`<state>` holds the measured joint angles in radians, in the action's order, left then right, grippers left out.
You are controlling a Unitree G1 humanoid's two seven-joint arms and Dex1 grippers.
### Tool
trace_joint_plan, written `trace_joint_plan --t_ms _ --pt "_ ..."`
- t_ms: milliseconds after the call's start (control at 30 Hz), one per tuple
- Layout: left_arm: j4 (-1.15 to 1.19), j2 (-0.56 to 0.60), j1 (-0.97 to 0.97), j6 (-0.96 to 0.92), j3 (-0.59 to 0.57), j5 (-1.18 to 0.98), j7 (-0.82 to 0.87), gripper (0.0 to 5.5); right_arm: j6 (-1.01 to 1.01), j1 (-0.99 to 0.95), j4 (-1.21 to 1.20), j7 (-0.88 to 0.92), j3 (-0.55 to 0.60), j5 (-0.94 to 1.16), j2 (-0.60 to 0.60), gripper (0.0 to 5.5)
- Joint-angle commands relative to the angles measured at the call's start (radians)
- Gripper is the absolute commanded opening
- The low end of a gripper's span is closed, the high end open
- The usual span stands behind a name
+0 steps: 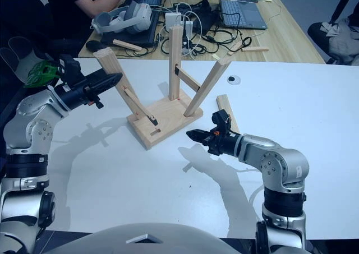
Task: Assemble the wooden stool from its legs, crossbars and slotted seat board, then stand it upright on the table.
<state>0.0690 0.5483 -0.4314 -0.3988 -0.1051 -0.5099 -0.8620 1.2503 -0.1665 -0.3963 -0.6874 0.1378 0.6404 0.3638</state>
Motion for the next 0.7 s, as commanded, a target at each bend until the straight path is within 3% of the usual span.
trace_joint_plan --t_ms 33,200,400,700 --pt "0.020 -0.020 -0.008 0.047 0.009 0.036 0.010 1.02 -0.001 -0.007 -0.006 0.017 -0.002 0.031 0.010 0.00" --pt "0.031 -0.031 0.015 0.077 0.030 0.060 -0.005 1.02 -0.008 -0.004 -0.004 0.033 -0.003 0.051 0.015 0.00" --pt "-0.009 0.009 0.063 -0.032 0.054 0.014 -0.084 1.02 -0.014 -0.012 0.009 0.051 -0.003 0.070 0.015 0.00" --pt "-0.058 0.021 0.119 -0.047 0.156 0.127 0.001 1.02 -0.027 -0.016 0.013 0.083 0.006 0.102 0.007 0.00"
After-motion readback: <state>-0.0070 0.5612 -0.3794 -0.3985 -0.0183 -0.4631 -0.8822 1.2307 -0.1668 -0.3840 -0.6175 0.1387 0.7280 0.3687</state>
